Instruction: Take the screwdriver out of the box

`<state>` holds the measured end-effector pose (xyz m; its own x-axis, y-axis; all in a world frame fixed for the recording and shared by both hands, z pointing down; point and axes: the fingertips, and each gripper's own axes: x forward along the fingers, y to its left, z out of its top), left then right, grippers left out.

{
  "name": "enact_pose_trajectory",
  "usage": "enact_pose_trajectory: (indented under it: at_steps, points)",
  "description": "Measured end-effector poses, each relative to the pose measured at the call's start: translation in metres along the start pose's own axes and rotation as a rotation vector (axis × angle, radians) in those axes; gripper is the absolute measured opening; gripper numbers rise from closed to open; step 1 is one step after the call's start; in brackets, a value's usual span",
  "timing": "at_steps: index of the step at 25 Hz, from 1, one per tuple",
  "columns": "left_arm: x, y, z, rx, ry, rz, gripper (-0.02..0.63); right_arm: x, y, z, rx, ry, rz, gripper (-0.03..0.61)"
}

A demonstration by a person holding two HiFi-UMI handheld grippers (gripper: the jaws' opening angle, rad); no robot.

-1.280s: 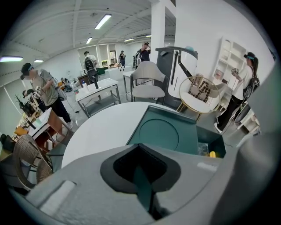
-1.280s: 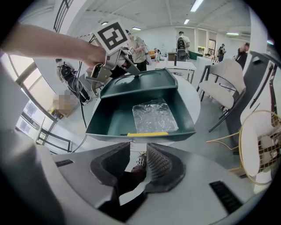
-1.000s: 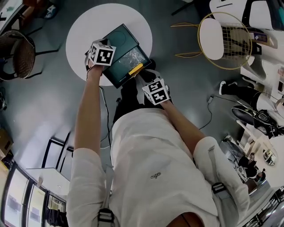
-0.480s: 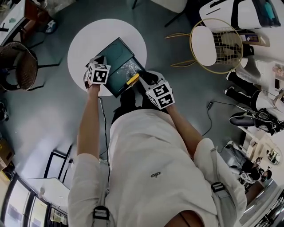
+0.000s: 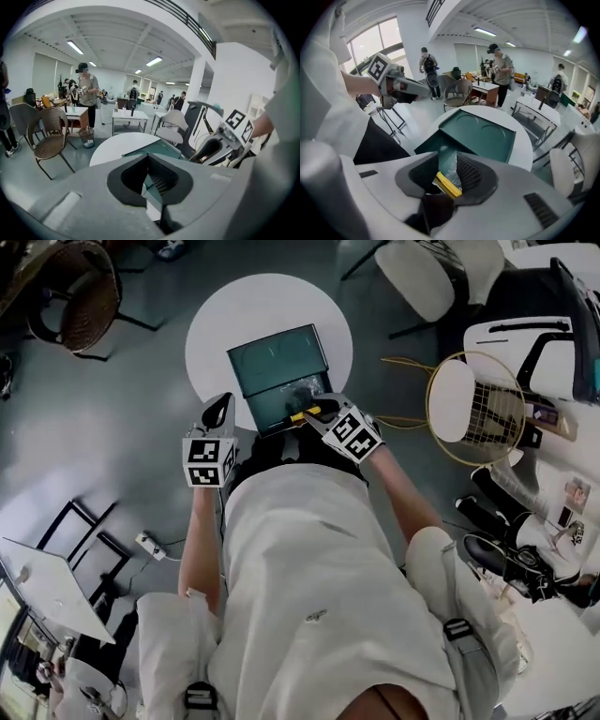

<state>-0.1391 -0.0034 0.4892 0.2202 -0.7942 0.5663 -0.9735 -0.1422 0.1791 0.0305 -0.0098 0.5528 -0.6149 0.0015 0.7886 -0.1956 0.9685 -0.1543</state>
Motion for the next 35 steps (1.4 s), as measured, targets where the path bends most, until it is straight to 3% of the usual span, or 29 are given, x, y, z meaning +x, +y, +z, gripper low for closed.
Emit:
enact_pose_trajectory:
  at_steps: [9, 20, 29, 35]
  points:
    - [-0.074, -0.044, 0.04, -0.176, -0.267, 0.159, 0.011, 0.036, 0.002, -0.009, -0.324, 0.183, 0.305, 0.13]
    - [-0.092, -0.12, 0.037, -0.382, -0.359, 0.471, 0.011, 0.064, -0.01, -0.062, -0.662, 0.379, 0.538, 0.132]
    - [-0.106, -0.146, 0.026, -0.434, -0.345, 0.614, 0.011, 0.094, 0.001, -0.07, -0.731, 0.453, 0.622, 0.131]
    - [-0.127, -0.142, 0.012, -0.459, -0.338, 0.683, 0.011, 0.112, 0.014, -0.082, -0.748, 0.567, 0.651, 0.117]
